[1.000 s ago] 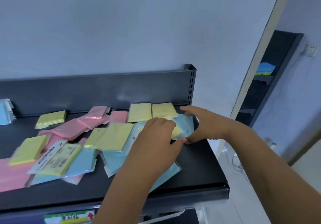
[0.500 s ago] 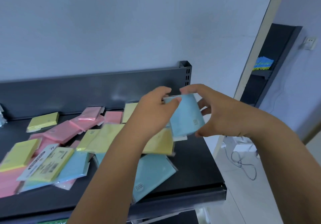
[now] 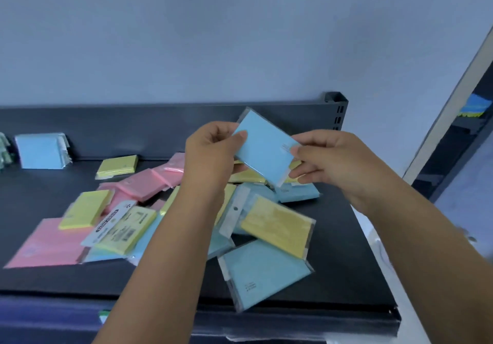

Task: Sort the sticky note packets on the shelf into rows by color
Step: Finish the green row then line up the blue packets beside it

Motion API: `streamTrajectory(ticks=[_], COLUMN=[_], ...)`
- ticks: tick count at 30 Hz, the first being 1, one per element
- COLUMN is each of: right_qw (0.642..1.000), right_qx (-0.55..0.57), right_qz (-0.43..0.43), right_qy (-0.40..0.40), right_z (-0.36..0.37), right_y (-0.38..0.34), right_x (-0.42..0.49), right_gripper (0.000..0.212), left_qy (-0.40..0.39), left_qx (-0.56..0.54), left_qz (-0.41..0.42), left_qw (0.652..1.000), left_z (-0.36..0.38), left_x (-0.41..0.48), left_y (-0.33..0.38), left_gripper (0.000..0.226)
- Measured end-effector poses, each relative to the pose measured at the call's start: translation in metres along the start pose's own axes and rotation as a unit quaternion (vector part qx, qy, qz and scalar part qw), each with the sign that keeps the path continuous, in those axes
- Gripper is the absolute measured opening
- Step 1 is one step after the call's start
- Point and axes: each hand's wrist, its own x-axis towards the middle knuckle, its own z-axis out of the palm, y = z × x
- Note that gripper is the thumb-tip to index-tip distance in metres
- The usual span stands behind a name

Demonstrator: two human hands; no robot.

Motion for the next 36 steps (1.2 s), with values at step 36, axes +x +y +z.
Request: streamTrajectory(ticks=[36], right_qw=[0.991], right_qx=[0.079], right_qz=[-0.015], right_qy=[0.106], right_z=[0.364], right_y=[-0.073], right_x=[0.043], right_gripper=[0.014], left_qy=[-0.103], left_qx=[0.175], left_qz=[0.067], left_qw=[0.977], left_z=[-0.381], left_x=[0.114], left_y=[0.014], left_gripper=[0.009])
